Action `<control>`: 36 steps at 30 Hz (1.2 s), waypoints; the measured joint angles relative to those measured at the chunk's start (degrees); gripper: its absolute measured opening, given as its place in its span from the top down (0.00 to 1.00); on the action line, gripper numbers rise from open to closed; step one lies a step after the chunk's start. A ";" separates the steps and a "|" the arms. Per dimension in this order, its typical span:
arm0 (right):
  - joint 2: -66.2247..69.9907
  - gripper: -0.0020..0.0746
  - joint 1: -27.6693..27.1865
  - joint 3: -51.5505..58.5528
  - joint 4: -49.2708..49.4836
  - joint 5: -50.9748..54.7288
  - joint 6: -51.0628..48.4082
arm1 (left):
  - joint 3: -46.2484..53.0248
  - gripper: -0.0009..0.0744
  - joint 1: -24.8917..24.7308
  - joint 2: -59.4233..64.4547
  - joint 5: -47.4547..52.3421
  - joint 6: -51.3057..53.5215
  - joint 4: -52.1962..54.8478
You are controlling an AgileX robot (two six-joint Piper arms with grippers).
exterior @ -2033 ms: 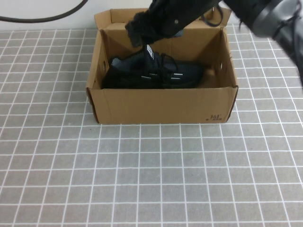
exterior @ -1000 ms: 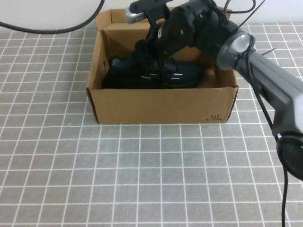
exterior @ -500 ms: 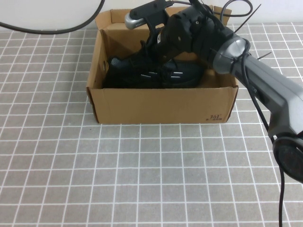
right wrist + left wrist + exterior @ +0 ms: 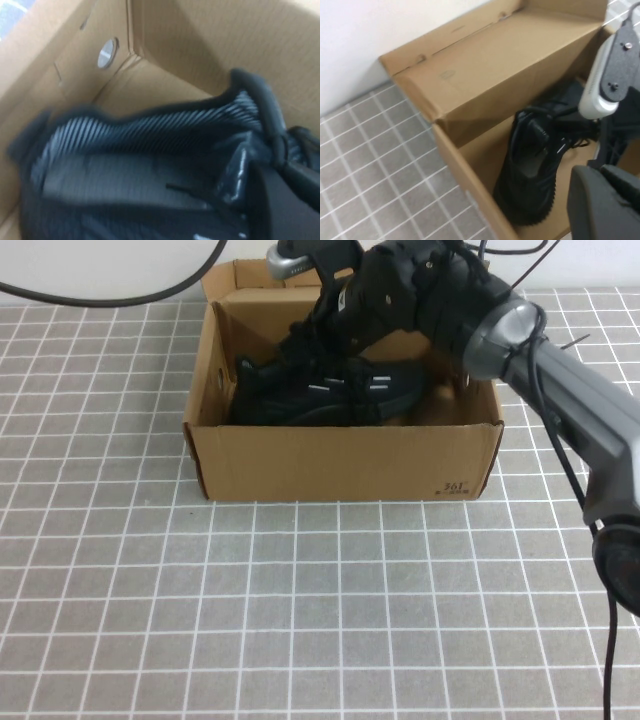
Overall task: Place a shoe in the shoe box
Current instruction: Place the shoe in the shoe box
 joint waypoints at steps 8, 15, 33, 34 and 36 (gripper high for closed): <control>-1.24 0.98 -1.06 0.00 -0.09 -0.91 3.26 | 1.14 0.99 0.00 0.00 0.00 0.22 -2.89; -1.24 0.98 -1.23 0.00 -0.09 -0.66 3.64 | 11.77 0.99 -2.75 0.00 -0.21 2.80 -3.30; -2.31 0.54 -1.36 0.00 6.50 7.14 -2.87 | 17.60 0.99 -4.71 -0.11 -5.57 1.29 -3.72; -2.95 0.56 -1.36 0.00 6.50 8.71 -2.91 | 17.60 0.99 -5.25 -0.11 -6.55 1.06 -3.84; -4.57 0.61 -1.49 0.00 5.62 11.81 -2.91 | 17.60 0.99 -7.47 -0.11 -8.48 0.59 -3.34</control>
